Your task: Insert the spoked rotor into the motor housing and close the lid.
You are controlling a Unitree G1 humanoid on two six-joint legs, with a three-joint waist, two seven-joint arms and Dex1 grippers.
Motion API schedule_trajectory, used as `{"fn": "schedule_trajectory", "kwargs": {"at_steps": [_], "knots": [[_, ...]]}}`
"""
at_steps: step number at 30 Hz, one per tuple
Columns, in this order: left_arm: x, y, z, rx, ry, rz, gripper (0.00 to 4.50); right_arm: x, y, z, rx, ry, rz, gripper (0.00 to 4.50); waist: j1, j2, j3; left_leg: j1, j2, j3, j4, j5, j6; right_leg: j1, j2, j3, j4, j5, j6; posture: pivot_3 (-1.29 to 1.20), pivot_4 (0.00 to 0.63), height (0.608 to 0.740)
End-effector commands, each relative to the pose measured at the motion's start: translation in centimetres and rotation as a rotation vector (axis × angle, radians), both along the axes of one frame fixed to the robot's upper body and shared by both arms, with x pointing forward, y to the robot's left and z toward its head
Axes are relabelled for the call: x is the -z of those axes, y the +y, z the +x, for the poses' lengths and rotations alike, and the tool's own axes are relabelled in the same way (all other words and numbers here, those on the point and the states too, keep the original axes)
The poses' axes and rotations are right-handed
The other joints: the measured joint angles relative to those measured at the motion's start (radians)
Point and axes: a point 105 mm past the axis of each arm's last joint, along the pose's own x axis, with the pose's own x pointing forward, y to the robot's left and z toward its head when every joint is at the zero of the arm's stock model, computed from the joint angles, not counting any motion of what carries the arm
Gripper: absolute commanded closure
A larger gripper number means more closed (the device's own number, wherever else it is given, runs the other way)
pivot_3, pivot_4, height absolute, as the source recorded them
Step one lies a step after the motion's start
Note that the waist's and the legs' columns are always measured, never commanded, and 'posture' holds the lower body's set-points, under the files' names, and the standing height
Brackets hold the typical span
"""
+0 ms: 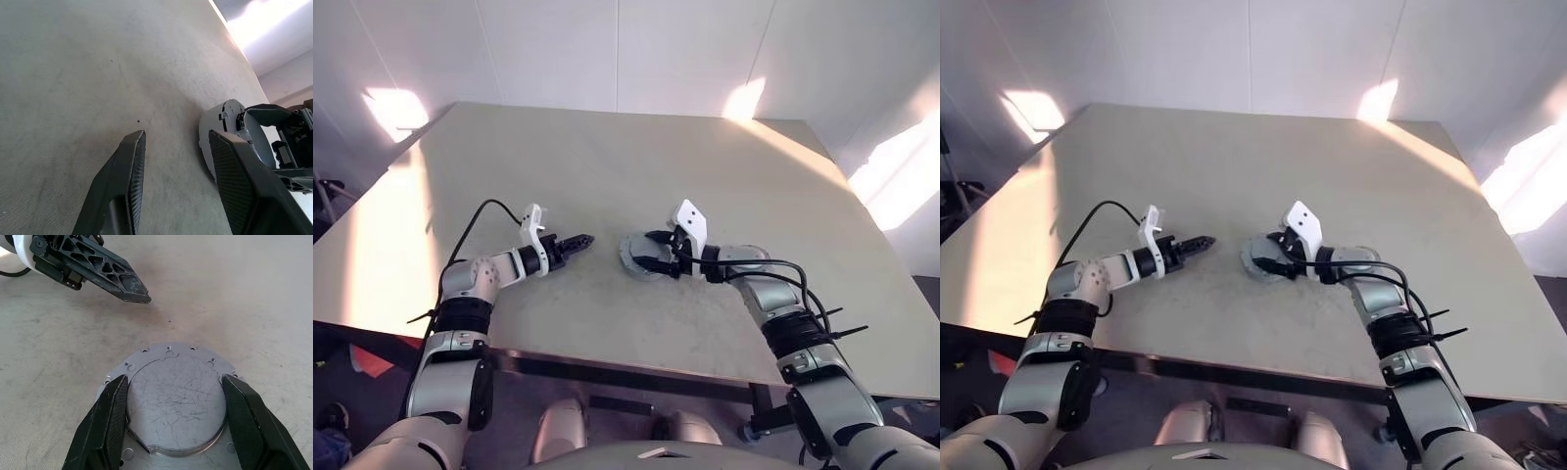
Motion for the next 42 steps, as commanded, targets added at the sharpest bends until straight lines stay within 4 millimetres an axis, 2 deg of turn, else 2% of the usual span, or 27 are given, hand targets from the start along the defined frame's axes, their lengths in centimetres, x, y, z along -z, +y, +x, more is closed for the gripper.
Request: {"fn": "schedule_trajectory", "kwargs": {"at_steps": [1, 6, 15, 22, 30, 39, 42], "knots": [[-1.3, -0.1, 0.3, 0.006, -0.050, -0.005, 2.30, 1.0, -0.8, -0.2, 0.006, 0.062, -0.025, 1.59, 0.000, 0.000, 0.000, 0.000, 0.000, 0.000, 0.000, 0.000, 0.000, 0.000, 0.000, 0.000, 0.000, 0.000, 0.000, 0.00, 0.000, 0.740], [-1.2, -0.2, 0.2, 0.007, -0.049, -0.006, 2.30, -0.4, -0.4, -0.1, 0.002, 0.069, 0.044, 1.59, 0.001, 0.000, 0.000, -0.001, 0.000, 0.000, 0.000, 0.000, 0.001, -0.001, 0.000, 0.000, 0.000, 0.000, 0.000, 0.00, 0.000, 0.740], [-1.1, -0.2, 0.0, 0.010, -0.046, -0.005, 2.30, 0.7, -0.9, 1.2, 0.083, 0.026, -0.057, 1.59, -0.001, 0.000, 0.000, -0.002, 0.000, 0.000, 0.000, 0.000, 0.000, -0.002, 0.000, 0.000, 0.000, 0.000, 0.000, 0.00, 0.000, 0.740], [-1.0, -0.2, -0.1, 0.009, -0.043, -0.003, 2.30, 1.1, -0.9, 0.5, 0.044, 0.029, -0.072, 1.59, -0.001, 0.000, 0.000, 0.002, 0.000, 0.000, 0.000, 0.001, -0.001, 0.002, 0.000, 0.000, 0.000, -0.002, 0.004, 0.00, 0.000, 0.740], [-0.9, -0.3, -0.2, 0.015, -0.039, -0.002, 2.30, 1.9, -1.4, 0.0, 0.036, 0.055, -0.103, 1.59, -0.001, 0.000, 0.000, 0.002, 0.000, 0.000, -0.002, 0.000, -0.001, 0.001, 0.000, 0.000, -0.001, 0.000, 0.000, 0.00, 0.000, 0.740], [-0.9, -0.4, -0.3, 0.018, -0.036, -0.001, 2.30, 1.8, -1.8, -0.4, 0.018, 0.064, -0.101, 1.59, 0.003, 0.000, 0.000, 0.000, -0.001, 0.000, -0.002, -0.001, 0.001, 0.001, 0.000, 0.000, -0.003, 0.000, 0.001, 0.00, 0.000, 0.740], [-0.8, -0.5, -0.3, 0.020, -0.034, 0.000, 2.30, 1.1, -1.5, -0.4, 0.011, 0.065, -0.064, 1.59, 0.004, 0.000, 0.000, -0.001, -0.001, 0.000, -0.002, -0.001, 0.002, 0.001, 0.000, 0.000, -0.003, -0.001, 0.001, 0.00, 0.000, 0.740]]}}
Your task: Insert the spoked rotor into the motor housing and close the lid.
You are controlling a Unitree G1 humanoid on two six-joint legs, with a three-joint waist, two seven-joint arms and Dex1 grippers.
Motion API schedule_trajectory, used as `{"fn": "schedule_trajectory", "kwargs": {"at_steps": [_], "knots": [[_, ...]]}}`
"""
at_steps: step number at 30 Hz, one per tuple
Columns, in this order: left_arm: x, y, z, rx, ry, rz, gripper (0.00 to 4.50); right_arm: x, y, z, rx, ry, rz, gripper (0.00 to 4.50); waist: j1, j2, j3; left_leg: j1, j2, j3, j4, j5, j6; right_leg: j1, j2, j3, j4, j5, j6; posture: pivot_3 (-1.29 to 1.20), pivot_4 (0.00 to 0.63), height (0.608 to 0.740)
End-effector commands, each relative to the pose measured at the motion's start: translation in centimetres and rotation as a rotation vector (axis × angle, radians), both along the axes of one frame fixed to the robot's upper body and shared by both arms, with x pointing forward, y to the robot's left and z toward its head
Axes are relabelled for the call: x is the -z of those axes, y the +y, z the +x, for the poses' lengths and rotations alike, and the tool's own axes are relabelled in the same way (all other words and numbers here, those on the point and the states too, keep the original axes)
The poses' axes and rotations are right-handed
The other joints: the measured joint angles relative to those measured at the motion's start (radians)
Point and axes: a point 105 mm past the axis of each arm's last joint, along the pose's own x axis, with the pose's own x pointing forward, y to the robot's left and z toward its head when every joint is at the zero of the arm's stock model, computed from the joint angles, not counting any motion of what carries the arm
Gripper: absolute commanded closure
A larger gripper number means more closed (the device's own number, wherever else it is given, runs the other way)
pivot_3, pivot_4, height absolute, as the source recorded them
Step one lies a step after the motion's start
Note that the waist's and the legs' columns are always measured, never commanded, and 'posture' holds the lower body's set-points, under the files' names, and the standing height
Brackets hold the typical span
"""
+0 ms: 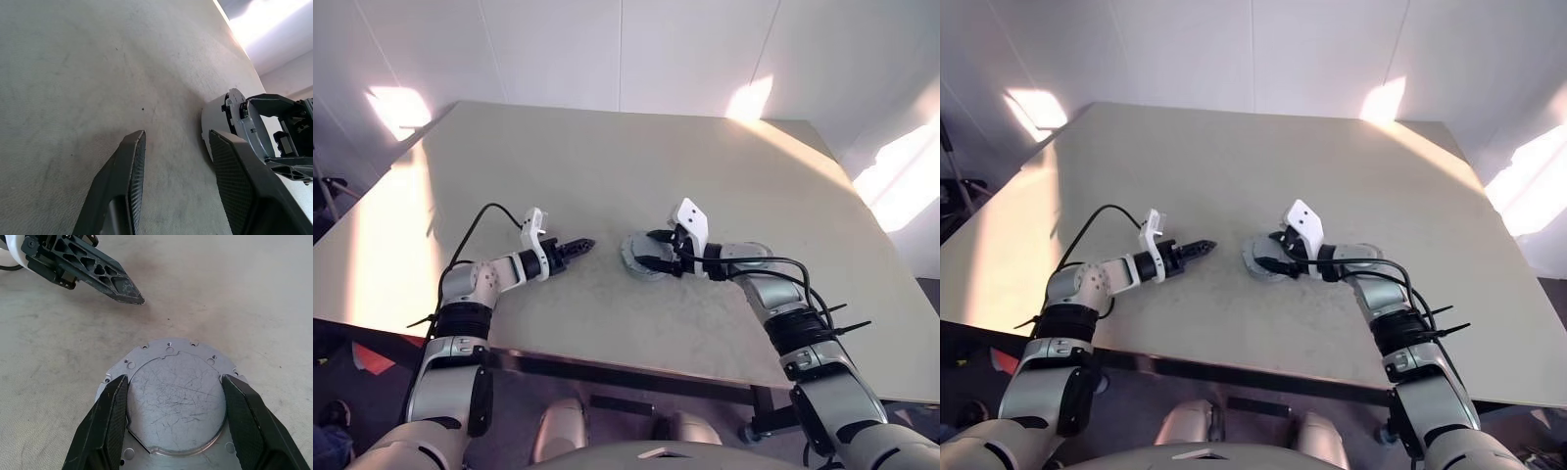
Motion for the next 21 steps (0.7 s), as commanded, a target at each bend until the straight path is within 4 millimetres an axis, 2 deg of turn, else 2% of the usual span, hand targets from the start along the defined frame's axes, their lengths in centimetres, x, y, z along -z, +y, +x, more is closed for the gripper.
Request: {"fn": "schedule_trajectory", "kwargs": {"at_steps": [1, 8, 13, 21], "knots": [[-1.1, -0.4, 0.2, 0.013, -0.041, 0.000, 2.30, 1.1, -1.0, -0.5, 0.013, 0.063, -0.025, 1.59, 0.000, 0.000, 0.000, 0.000, 0.000, 0.000, 0.000, 0.000, 0.000, 0.000, 0.000, 0.000, 0.000, 0.000, 0.000, 0.00, 0.000, 0.740], [-1.0, -0.5, 0.2, 0.014, -0.038, -0.001, 2.30, -1.3, 0.1, -0.4, -0.014, -0.001, 0.006, 1.59, 0.000, 0.000, 0.000, -0.007, 0.000, 0.000, 0.000, -0.001, 0.001, -0.005, 0.000, 0.000, 0.000, 0.000, 0.000, 0.00, 0.000, 0.740], [-1.0, -0.5, 0.3, 0.012, -0.040, -0.001, 2.30, -0.2, -0.3, -0.7, -0.026, 0.011, -0.047, 1.59, -0.002, 0.000, 0.000, -0.007, 0.000, 0.000, 0.000, -0.001, 0.002, -0.005, 0.000, 0.000, 0.000, -0.001, 0.001, 0.00, 0.000, 0.740], [-0.8, -0.4, 0.1, 0.009, -0.038, -0.001, 2.30, 0.2, -0.4, -0.1, 0.009, 0.010, -0.054, 1.59, -0.003, 0.000, 0.000, -0.005, 0.000, 0.000, 0.000, -0.001, 0.002, -0.004, 0.000, 0.000, 0.000, -0.001, 0.001, 0.00, 0.000, 0.740]]}}
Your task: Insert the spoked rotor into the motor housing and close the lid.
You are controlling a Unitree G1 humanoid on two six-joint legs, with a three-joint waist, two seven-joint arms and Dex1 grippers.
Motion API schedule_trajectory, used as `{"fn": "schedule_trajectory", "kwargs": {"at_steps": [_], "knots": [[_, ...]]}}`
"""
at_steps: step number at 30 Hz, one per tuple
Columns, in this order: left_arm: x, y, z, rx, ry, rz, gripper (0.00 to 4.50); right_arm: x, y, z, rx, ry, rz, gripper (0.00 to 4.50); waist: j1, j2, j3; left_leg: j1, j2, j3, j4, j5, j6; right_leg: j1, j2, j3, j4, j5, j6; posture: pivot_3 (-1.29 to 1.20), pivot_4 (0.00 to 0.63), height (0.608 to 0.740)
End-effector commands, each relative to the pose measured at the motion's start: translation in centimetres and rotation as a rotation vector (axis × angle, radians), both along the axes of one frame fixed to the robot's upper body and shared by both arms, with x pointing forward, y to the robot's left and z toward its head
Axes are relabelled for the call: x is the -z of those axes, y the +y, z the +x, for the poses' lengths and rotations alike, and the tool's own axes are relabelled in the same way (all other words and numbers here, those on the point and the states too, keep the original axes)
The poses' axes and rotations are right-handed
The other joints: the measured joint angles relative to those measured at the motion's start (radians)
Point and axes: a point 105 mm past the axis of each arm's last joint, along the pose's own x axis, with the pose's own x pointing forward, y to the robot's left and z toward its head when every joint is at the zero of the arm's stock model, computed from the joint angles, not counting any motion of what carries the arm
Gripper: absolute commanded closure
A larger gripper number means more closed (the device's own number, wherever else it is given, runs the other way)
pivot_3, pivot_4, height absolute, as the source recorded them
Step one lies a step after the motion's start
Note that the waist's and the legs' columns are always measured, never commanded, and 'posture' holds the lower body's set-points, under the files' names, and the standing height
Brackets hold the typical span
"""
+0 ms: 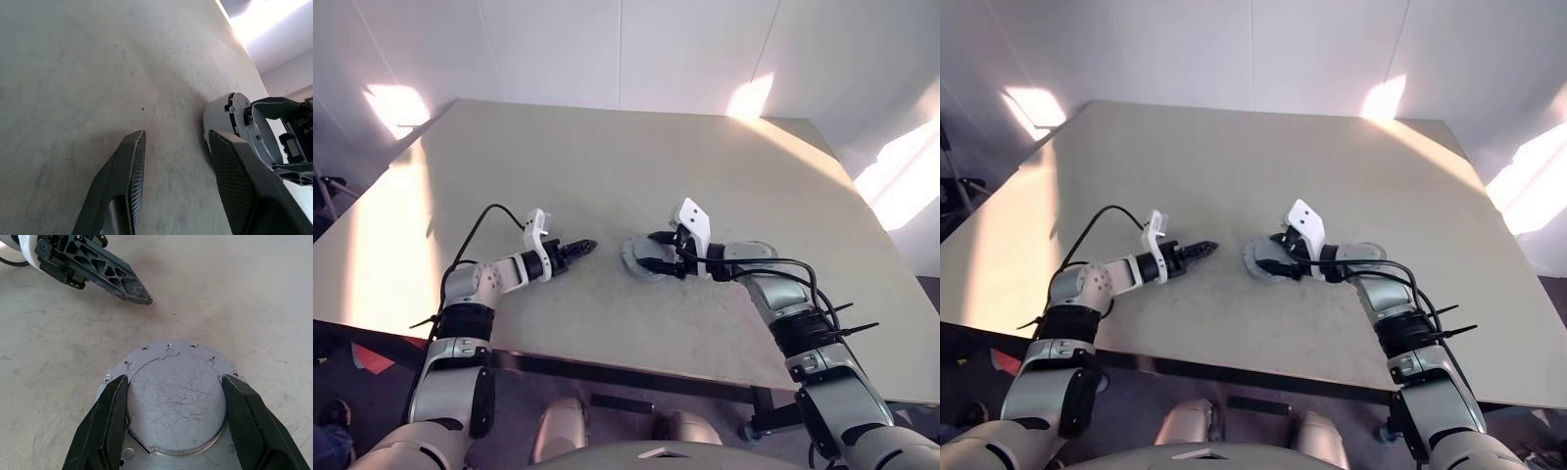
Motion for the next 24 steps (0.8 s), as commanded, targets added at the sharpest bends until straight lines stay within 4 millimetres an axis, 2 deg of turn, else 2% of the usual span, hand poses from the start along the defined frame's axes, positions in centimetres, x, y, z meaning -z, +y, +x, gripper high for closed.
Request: {"fn": "schedule_trajectory", "kwargs": {"at_steps": [1, 10, 15, 18, 22, 24], "knots": [[-1.1, -0.1, 0.2, 0.007, -0.044, 0.000, 2.30, 0.7, -0.4, 0.5, 0.032, 0.000, -0.043, 1.59, -0.001, 0.000, 0.000, 0.000, 0.000, 0.000, 0.000, 0.000, 0.000, 0.000, 0.000, 0.000, 0.000, 0.000, 0.000, 0.00, 0.000, 0.740], [-1.1, -0.1, 0.0, 0.007, -0.042, 0.001, 2.30, 0.7, -0.3, 0.8, 0.036, 0.000, -0.040, 1.59, -0.003, 0.000, 0.000, 0.002, 0.000, 0.000, 0.000, 0.001, -0.001, 0.001, 0.000, 0.000, 0.001, 0.000, 0.000, 0.00, 0.000, 0.740], [-1.3, -0.2, 0.2, 0.006, -0.043, -0.004, 2.30, 1.8, -0.7, 0.6, 0.037, 0.027, -0.068, 1.59, -0.003, 0.000, 0.000, 0.003, 0.000, 0.000, 0.000, 0.001, -0.001, 0.001, 0.000, 0.000, 0.001, 0.000, 0.000, 0.00, 0.000, 0.740], [-1.8, -1.1, 0.3, 0.025, -0.046, -0.032, 2.30, 2.3, -0.9, 0.7, 0.048, 0.045, -0.073, 1.59, -0.003, 0.000, 0.000, 0.004, 0.000, 0.000, 0.000, 0.001, -0.001, 0.003, 0.000, 0.000, 0.001, 0.000, 0.000, 0.00, 0.000, 0.740], [-3.2, -3.8, 0.7, 0.071, -0.033, -0.136, 2.30, 2.5, -0.9, 0.7, 0.051, 0.047, -0.080, 1.59, -0.001, 0.000, 0.000, 0.007, 0.000, 0.000, 0.000, 0.001, -0.001, 0.006, 0.000, 0.000, 0.001, 0.000, 0.000, 0.00, 0.000, 0.740], [-3.7, -5.1, 1.0, 0.088, -0.023, -0.178, 2.72, 2.5, -0.9, 0.7, 0.050, 0.045, -0.080, 1.59, -0.001, 0.000, 0.000, 0.008, 0.000, 0.000, 0.000, 0.001, -0.002, 0.007, 0.000, 0.000, 0.001, 0.000, 0.000, 0.00, 0.000, 0.740]]}}
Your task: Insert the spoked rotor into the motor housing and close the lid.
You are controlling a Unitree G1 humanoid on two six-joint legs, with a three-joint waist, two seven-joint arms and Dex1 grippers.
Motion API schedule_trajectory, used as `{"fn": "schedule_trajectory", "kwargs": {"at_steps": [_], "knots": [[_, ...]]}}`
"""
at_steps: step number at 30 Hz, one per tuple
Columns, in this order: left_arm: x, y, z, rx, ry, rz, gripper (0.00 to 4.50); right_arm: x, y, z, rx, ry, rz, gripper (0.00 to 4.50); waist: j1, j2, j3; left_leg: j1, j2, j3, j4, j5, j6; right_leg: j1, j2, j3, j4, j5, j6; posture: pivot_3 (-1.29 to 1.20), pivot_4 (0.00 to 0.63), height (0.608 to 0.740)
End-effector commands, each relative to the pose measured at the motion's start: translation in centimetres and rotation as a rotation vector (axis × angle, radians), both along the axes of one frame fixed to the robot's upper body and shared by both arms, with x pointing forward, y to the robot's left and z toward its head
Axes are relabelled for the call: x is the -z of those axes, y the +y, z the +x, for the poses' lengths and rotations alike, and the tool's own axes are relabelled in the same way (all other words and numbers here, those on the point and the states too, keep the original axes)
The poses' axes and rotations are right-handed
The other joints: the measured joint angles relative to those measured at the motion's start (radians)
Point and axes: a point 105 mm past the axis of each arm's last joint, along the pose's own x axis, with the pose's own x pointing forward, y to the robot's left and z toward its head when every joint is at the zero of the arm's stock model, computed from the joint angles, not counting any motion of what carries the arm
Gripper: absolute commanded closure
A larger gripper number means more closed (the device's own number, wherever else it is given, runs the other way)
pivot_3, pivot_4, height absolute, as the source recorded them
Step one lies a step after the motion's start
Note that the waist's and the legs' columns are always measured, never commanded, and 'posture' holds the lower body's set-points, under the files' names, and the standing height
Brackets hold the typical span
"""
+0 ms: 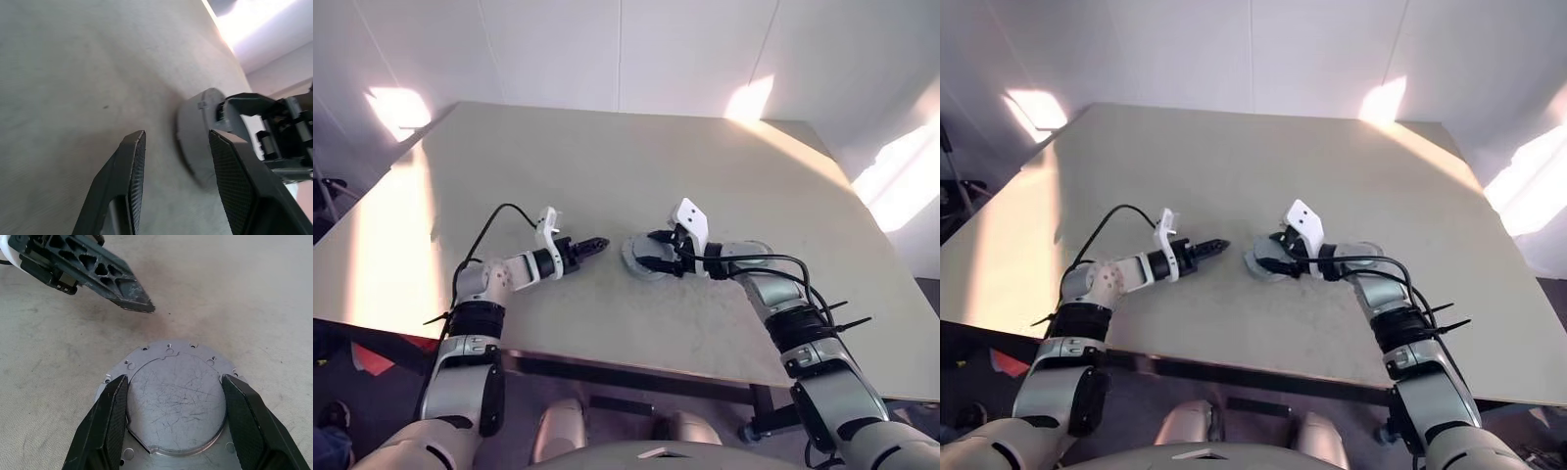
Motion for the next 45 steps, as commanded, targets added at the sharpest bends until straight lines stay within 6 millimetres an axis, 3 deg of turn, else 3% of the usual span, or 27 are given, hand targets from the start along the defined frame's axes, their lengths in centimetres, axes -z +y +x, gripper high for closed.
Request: {"fn": "schedule_trajectory", "kwargs": {"at_steps": [1, 5, 6, 12, 13, 19, 24, 27, 34, 41, 45], "knots": [[-2.4, -2.0, 0.6, 0.040, -0.039, -0.080, 2.92, 1.8, -0.7, 0.0, 0.033, 0.040, -0.073, 1.59, 0.000, 0.000, 0.000, 0.000, 0.000, 0.000, 0.000, 0.000, 0.000, 0.000, 0.000, 0.000, 0.000, 0.000, 0.000, 0.00, 0.000, 0.740], [-2.1, -3.9, 0.2, 0.104, -0.025, -0.071, 4.33, 1.8, -0.8, 0.0, 0.039, 0.036, -0.074, 1.59, -0.002, 0.000, 0.000, 0.001, 0.000, 0.000, 0.000, 0.000, 0.000, 0.000, 0.000, 0.000, 0.000, 0.000, 0.000, 0.00, 0.000, 0.740], [-2.0, -4.2, 0.2, 0.113, -0.017, -0.067, 4.46, 1.8, -0.8, 0.0, 0.041, 0.035, -0.074, 1.59, -0.002, 0.000, 0.000, 0.001, 0.000, 0.000, -0.001, 0.000, 0.000, 0.000, 0.000, 0.000, 0.000, 0.000, 0.000, 0.00, 0.000, 0.740], [1.7, -4.4, -0.3, 0.130, 0.098, 0.102, 4.46, 1.7, -1.0, 0.1, 0.066, 0.029, -0.072, 1.59, -0.001, 0.000, 0.000, 0.002, 0.000, 0.000, -0.001, 0.000, 0.000, 0.001, 0.000, 0.000, 0.000, 0.000, 0.000, 0.00, 0.000, 0.740], [2.2, -4.2, -0.4, 0.126, 0.113, 0.122, 4.46, 1.7, -1.2, 0.2, 0.075, 0.027, -0.073, 1.59, -0.001, 0.000, 0.000, 0.004, 0.000, 0.000, -0.001, 0.000, 0.000, 0.003, 0.000, 0.000, -0.001, -0.003, 0.006, 0.00, 0.000, 0.740], [3.1, -3.7, -0.4, 0.112, 0.137, 0.157, 4.46, 0.9, -1.7, 1.4, 0.154, 0.047, -0.032, 1.59, -0.002, 0.001, 0.000, 0.014, 0.000, 0.000, -0.002, 0.000, 0.000, 0.012, 0.000, 0.000, -0.005, -0.005, 0.008, 0.00, 0.000, 0.740], [3.0, -3.6, -0.3, 0.106, 0.135, 0.153, 4.50, -1.7, -1.3, 1.8, 0.148, -0.005, 0.032, 0.03, -0.001, 0.001, 0.000, 0.014, 0.000, 0.000, -0.005, 0.000, 0.000, 0.013, 0.000, 0.000, -0.011, -0.005, 0.009, 0.00, 0.000, 0.740], [3.0, -3.6, -0.2, 0.104, 0.131, 0.149, 4.50, -4.4, -0.9, 1.6, 0.123, -0.028, 0.122, 0.03, -0.001, 0.001, 0.000, 0.011, -0.001, 0.000, -0.006, 0.000, 0.000, 0.013, 0.000, 0.000, -0.016, -0.005, 0.009, 0.00, 0.000, 0.740], [2.3, -3.9, -0.3, 0.125, 0.105, 0.117, 4.50, -8.1, -1.5, 0.8, 0.123, -0.017, 0.268, 0.03, 0.007, 0.001, 0.000, 0.009, -0.001, 0.001, -0.007, -0.001, 0.002, 0.013, 0.000, 0.000, -0.016, -0.001, 0.002, 0.00, 0.000, 0.740], [1.3, -4.7, -0.4, 0.160, 0.060, 0.076, 4.50, -6.8, -4.4, 1.5, 0.322, 0.204, 0.315, 0.03, 0.023, 0.001, 0.000, 0.005, -0.001, 0.001, -0.011, -0.002, 0.003, 0.008, 0.000, 0.000, -0.017, 0.000, 0.001, 0.00, 0.000, 0.740], [1.0, -4.8, -0.3, 0.161, 0.048, 0.066, 4.50, -7.5, -6.2, 1.8, 0.460, 0.493, 0.588, 0.03, 0.027, 0.003, 0.001, 0.005, -0.001, 0.002, -0.011, -0.002, 0.003, 0.008, 0.000, 0.000, -0.017, 0.000, 0.002, 0.00, 0.000, 0.740]]}}
